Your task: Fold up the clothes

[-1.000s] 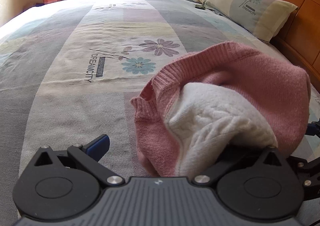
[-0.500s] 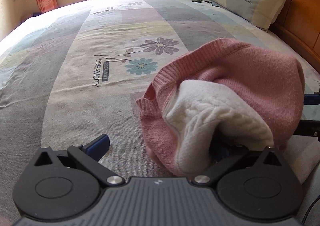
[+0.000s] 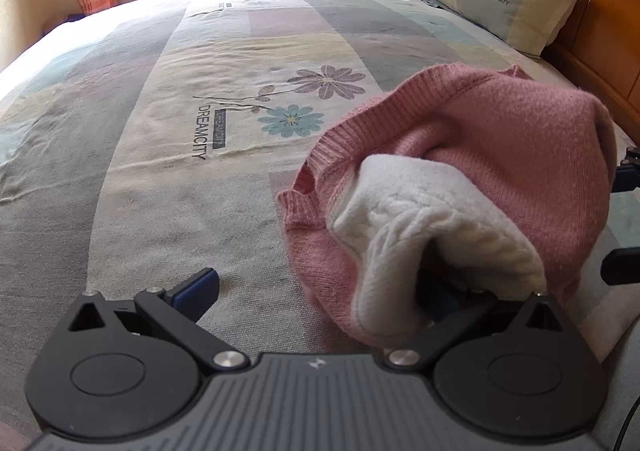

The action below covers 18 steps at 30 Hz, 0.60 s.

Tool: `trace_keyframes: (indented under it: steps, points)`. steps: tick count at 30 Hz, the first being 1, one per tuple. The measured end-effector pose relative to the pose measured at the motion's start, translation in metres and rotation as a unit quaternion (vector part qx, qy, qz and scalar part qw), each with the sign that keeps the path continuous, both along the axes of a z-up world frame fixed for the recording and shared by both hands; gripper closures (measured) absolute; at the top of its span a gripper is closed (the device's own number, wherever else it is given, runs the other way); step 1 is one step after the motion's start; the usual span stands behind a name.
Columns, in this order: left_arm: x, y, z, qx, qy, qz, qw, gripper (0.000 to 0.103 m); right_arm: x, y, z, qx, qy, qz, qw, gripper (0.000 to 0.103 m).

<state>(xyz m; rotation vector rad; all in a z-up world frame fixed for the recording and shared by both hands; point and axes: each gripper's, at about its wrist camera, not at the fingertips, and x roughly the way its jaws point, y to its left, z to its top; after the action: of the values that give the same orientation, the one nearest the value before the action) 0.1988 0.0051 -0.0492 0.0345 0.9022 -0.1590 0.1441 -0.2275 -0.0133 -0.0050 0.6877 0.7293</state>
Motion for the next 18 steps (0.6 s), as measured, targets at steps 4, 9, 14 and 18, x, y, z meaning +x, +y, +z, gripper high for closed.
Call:
trace_keyframes:
  steps: [4,9,14,18]
  points:
    - [-0.003,0.002,0.002,0.003,-0.004,-0.005,1.0000,0.000,0.013,-0.009,-0.007,-0.026,0.013,-0.002,1.000,0.037]
    - [-0.004,0.002,0.007,0.006,-0.009,-0.007,0.9999,0.001,0.028,-0.015,-0.009,-0.049,0.017,-0.014,0.999,0.074]
    - [-0.002,0.002,0.017,0.009,-0.023,-0.015,0.9996,0.001,0.049,-0.016,0.005,-0.122,-0.027,-0.044,0.991,0.078]
    - [0.004,0.002,0.025,0.002,-0.035,-0.020,0.9992,0.001,0.090,-0.028,0.012,-0.179,-0.042,-0.088,0.979,0.080]
